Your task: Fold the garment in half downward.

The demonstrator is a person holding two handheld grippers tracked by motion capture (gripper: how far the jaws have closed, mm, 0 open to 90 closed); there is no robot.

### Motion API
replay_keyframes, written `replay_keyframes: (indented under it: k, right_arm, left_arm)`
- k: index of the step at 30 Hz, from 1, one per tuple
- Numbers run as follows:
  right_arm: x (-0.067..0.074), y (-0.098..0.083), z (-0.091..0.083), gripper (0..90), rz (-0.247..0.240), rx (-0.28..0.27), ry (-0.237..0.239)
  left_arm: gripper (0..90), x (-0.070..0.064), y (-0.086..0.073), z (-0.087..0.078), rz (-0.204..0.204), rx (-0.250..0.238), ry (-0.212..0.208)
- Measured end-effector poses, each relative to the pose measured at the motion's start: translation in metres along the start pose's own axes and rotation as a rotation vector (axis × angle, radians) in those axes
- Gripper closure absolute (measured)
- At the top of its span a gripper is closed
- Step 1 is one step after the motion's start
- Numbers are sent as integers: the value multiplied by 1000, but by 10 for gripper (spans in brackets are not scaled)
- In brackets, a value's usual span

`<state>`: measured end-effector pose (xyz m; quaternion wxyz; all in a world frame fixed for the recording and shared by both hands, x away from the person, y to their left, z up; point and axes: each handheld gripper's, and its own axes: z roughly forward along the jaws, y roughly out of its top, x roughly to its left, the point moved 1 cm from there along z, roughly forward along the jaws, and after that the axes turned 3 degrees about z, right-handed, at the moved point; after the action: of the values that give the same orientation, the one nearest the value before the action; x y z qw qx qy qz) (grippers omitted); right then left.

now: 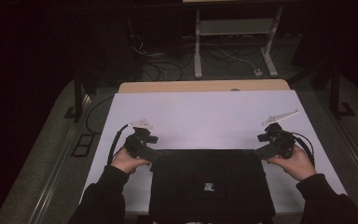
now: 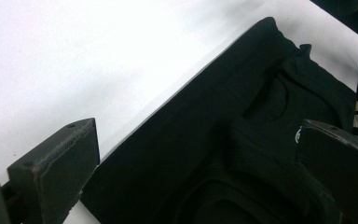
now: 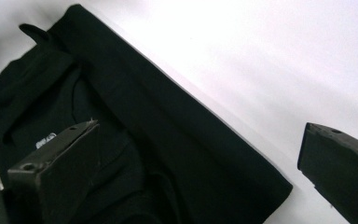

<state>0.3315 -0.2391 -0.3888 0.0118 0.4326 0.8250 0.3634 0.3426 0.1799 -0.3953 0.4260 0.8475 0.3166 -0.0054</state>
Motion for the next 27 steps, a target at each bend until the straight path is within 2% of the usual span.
replay_keyframes:
  k: [5,9,13,17,21,27]
  right_arm:
    - [-5,-2,5,0,1,9,3]
    - [-8,-4,9,0,1,16,-2]
    - [-11,-5,11,0,2,14,-5]
    - [-15,-7,14,0,4,12,-4]
    - [-17,-10,19,0,15,36,-6]
    - [-23,-14,23,0,24,42,-7]
  left_arm:
    - [0,8,-4,1,-34,-21,9]
    - [0,14,-7,3,-42,-13,8]
    - [0,17,-9,6,-32,-5,6]
    - [0,20,-11,8,-46,-9,12]
    - [0,25,-16,12,-60,18,19]
    - [0,33,-22,14,-87,20,18]
